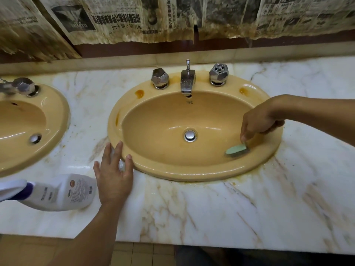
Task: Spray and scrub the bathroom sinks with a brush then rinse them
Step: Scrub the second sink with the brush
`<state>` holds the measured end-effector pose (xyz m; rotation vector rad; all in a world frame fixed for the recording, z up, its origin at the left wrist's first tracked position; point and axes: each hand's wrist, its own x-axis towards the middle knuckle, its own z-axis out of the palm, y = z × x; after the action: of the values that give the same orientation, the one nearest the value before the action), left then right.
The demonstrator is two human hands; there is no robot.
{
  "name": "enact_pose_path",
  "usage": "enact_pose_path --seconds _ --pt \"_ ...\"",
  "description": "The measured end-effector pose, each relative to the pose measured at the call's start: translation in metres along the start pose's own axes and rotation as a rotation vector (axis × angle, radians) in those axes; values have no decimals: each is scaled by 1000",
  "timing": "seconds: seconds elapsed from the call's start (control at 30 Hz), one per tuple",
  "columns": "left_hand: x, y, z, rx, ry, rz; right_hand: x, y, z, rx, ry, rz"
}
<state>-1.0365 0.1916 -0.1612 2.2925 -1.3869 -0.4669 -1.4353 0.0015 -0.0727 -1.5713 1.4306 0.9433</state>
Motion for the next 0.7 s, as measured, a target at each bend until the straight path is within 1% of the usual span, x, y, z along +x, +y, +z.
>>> enact_pose_path --seconds 0.07,0.1,0.2,0.27,0.33,0.43,0.5,0.6,0.7 --pt "1 -1 0 3 -4 -1 -2 -3 2 2 14 17" --pt "0 -2 0 7 -5 2 -2 -9 7 28 -5 -3" --pt "-1 0 -1 -4 -9 -14 0 -35 35 204 -72 -102" --pt "-2 0 0 -5 -13 -9 -1 -48 47 258 -86 -136" --pt "-2 0 -1 0 -15 -6 -3 -43 42 240 -79 -107" --pt "-2 0 -1 -6 -15 -2 -10 -19 24 177 -11 3" --pt "-2 0 -2 -1 -14 16 -11 -19 29 226 -26 5" --pt "-3 2 -5 -10 -27 -18 -10 -57 51 373 -91 -105" --pt "-4 3 -8 -27 -15 -3 -7 -89 60 381 -16 -214"
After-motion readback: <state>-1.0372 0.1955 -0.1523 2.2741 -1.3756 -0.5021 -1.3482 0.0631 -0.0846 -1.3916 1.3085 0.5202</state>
